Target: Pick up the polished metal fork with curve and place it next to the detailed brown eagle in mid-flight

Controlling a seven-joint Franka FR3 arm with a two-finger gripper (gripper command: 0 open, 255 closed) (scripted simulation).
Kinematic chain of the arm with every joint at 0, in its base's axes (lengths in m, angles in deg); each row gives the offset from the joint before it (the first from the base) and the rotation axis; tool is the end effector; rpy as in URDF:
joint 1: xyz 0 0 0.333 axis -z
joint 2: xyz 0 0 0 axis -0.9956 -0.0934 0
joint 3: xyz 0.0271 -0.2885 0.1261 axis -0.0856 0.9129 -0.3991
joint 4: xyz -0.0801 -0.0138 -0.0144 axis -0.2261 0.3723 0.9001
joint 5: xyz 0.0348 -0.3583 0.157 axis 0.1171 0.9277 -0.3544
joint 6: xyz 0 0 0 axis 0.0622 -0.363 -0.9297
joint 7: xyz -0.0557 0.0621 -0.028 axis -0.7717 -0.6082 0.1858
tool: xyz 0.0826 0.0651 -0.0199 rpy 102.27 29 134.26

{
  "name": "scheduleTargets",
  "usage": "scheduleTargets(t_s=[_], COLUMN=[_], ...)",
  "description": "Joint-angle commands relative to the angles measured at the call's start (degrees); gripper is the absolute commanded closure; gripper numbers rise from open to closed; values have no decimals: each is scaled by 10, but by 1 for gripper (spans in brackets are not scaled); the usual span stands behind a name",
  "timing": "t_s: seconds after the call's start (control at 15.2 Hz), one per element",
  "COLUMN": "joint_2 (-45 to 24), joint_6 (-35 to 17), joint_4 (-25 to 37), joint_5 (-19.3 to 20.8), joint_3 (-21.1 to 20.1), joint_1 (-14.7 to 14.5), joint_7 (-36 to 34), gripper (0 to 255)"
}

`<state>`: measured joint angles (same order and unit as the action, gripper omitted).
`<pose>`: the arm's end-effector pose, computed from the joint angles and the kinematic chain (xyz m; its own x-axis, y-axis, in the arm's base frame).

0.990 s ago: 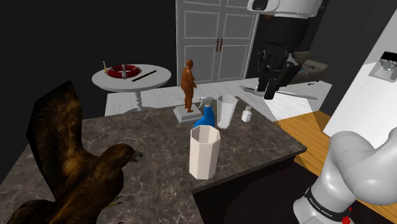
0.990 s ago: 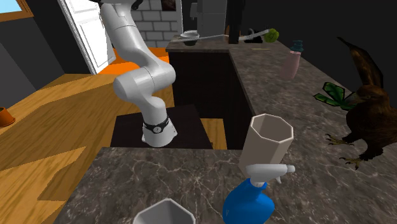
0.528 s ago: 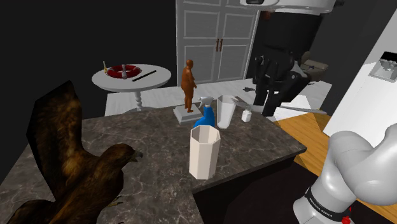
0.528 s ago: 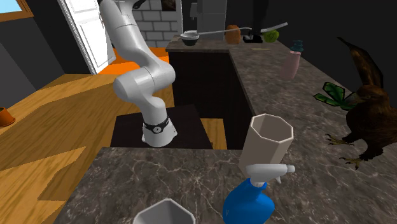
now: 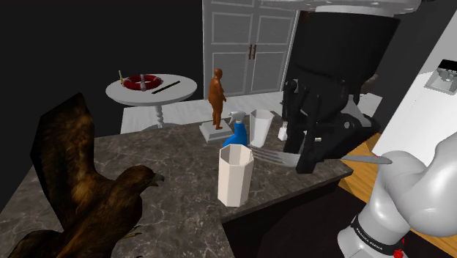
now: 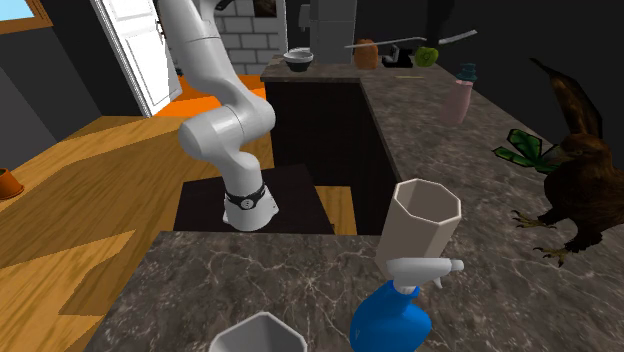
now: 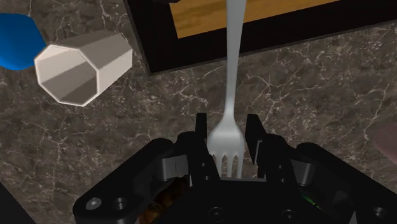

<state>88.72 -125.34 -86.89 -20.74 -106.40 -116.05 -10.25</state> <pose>0.1558 0.4030 0.7027 0.5064 0.8613 0.0418 0.8623 -0.5062 -0.0162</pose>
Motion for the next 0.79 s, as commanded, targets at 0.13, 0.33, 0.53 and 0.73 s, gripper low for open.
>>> scheduleTargets(t_s=[0.13,0.33,0.53,0.73], joint_2=[-70,-133,-212,-309], joint_6=[-6,-6,1,23], joint_4=[67,125,194,282], joint_5=[18,50,103,180], joint_3=[-66,-115,-167,-207], joint_1=[-6,-16,-38,-90], joint_7=[-76,-136,-204,-275], gripper=[255,255,255,255])
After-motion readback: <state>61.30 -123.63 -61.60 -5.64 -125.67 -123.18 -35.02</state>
